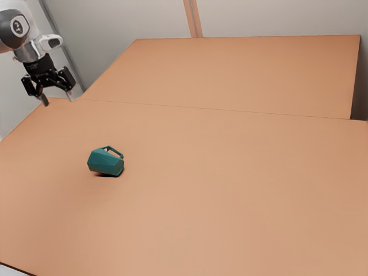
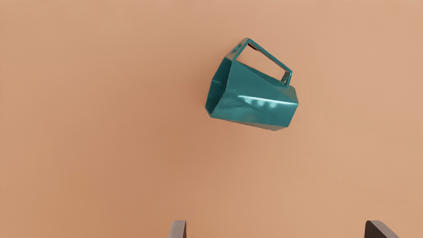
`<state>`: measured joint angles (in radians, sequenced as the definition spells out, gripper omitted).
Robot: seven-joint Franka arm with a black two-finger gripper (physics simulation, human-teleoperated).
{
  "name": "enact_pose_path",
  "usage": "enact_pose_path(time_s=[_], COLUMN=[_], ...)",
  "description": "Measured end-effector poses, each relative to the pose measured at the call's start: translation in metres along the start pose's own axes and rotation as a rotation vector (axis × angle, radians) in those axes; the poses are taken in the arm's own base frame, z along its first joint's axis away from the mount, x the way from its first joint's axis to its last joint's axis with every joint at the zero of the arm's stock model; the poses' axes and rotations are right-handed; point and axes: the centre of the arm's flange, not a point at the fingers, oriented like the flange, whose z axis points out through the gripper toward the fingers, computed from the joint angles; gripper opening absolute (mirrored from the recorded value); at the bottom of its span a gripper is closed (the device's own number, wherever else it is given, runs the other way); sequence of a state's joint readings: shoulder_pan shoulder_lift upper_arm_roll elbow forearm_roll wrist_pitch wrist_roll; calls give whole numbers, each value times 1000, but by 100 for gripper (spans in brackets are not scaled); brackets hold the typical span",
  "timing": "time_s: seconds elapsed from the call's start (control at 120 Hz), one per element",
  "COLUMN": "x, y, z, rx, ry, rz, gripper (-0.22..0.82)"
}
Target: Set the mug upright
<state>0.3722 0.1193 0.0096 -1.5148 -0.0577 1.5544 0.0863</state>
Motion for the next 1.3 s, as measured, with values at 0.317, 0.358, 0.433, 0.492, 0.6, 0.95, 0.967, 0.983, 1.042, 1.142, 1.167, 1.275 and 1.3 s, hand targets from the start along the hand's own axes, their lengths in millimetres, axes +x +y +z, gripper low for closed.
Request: enact_pose_path(time_s=[0.317,0.358,0.433,0.492,0.6,0.95,0.967,0.983,1.042,1.142,1.167,1.275,1.3], x=[13,16,20,22,20,19,19,19,18,15,15,13,11], y=[-70,-77,-86,-96,-115,-135,-135,-135,-134,-134,-135,-136,-135], z=[57,63,75,90,122,213,217,220,231,250,253,270,273], rx=[-189,-219,-268,-319,-417,-637,-644,-650,-676,-718,-727,-764,-773], ry=[109,133,170,190,228,346,351,356,374,410,420,453,459], rz=[74,86,111,120,128,200,204,208,221,235,239,253,257], gripper=[59,59,59,59,59,59,59,59,59,59,59,59,59])
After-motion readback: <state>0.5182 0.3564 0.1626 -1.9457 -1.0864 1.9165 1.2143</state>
